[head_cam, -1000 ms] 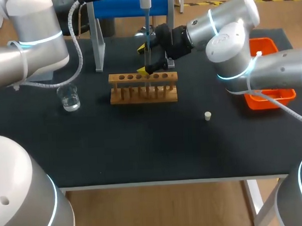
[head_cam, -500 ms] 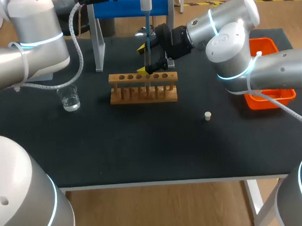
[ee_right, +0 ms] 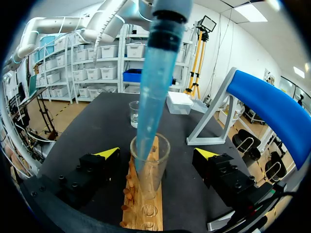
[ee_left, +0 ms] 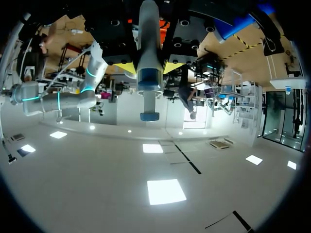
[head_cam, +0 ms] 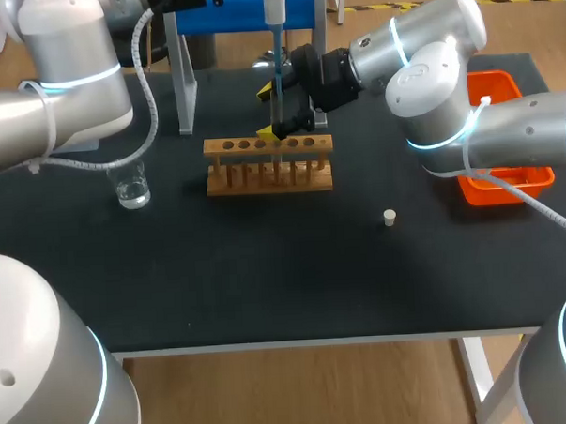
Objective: Invert the test tube, pick up the pipette, mount the tip to pipette, aspirate from beaker and dispense into the tube, eject the tip, return the pipette, and cap with the stopper.
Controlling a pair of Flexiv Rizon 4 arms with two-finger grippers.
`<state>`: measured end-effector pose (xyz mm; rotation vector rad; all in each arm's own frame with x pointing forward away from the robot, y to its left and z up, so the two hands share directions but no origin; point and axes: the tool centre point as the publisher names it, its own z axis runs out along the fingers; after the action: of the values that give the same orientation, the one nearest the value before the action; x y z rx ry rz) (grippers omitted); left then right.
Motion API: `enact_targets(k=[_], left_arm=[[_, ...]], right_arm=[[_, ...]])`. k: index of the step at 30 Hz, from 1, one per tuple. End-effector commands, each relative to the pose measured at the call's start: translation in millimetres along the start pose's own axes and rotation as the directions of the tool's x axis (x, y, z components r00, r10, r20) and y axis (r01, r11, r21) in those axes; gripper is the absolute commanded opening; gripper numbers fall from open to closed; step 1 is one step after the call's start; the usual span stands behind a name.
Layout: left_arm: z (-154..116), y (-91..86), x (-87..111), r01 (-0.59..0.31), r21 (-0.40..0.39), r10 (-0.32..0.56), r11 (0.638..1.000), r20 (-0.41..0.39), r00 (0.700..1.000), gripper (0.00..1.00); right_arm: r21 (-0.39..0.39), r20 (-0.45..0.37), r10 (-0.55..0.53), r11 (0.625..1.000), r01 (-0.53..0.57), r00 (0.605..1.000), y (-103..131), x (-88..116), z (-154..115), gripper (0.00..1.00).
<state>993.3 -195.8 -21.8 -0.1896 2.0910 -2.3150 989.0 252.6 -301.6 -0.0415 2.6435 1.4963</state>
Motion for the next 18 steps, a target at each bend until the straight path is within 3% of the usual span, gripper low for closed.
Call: enact_targets(k=[1,18], left_arm=[[-1.5,0.5,-2.2,0.001,-0.005,-0.001,1.0,-0.005,1.0,0.0],[-10.8,-0.5,-5.3,-0.026,-0.026,0.027,0.999,0.036,0.999,0.0]], right_arm=[[0.004,-0.003,0.0,1.0,0.0,1.0,0.6,-0.6,-1.1,1.0],[0.004,-0.003,0.0,1.0,0.0,1.0,0.6,-0.6,-1.1,1.0]])
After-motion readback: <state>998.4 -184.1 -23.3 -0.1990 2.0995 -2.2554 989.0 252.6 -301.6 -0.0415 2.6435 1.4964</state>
